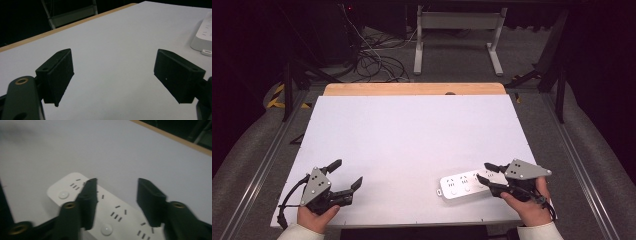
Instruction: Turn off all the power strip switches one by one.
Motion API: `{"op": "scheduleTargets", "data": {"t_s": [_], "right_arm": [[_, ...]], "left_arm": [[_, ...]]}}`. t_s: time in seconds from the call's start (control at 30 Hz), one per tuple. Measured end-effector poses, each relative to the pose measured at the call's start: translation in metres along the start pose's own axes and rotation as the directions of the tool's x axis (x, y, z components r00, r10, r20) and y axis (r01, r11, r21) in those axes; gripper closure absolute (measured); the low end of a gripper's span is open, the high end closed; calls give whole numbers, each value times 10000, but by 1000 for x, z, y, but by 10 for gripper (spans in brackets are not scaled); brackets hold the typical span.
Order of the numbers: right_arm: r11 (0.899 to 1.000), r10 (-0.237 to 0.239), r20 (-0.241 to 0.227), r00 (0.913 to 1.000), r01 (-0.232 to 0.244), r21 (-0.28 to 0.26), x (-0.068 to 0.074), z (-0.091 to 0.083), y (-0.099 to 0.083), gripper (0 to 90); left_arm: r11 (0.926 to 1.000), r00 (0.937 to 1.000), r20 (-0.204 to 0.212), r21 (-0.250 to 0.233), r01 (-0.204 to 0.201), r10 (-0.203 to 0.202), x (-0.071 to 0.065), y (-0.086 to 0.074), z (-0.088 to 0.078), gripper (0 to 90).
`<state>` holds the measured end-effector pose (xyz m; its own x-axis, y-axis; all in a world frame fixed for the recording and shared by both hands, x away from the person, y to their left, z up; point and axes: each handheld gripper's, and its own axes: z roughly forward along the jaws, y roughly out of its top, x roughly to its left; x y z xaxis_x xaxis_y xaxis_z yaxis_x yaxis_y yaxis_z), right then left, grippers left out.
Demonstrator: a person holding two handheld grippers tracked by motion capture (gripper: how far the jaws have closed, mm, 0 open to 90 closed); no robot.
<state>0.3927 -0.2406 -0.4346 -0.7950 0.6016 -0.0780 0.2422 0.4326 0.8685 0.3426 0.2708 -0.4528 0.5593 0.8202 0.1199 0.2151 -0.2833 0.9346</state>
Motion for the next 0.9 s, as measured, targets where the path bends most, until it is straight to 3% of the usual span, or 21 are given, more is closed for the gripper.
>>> {"op": "scheduleTargets", "data": {"t_s": [0.2,0.27,0.4,0.7,0.9], "right_arm": [[9996,54,-103,9999,-51,276,-5,-5,3,728],[9956,650,-133,9978,-640,678,-7,-8,3,766],[9889,933,284,9952,-960,1130,-12,-12,1,900],[9783,643,506,9966,-730,1939,-15,-10,0,900],[9568,684,722,9950,-859,2777,-17,-6,-3,900]], "left_arm": [[10000,10000,7,-10,9,-9,0,0,0,169],[10000,10000,31,-10,-39,39,1,0,0,169],[10000,10000,24,0,-30,30,1,0,0,169],[10000,10000,5,2,46,-46,0,0,0,169],[10000,10000,36,39,15,-15,0,0,1,169]]}}
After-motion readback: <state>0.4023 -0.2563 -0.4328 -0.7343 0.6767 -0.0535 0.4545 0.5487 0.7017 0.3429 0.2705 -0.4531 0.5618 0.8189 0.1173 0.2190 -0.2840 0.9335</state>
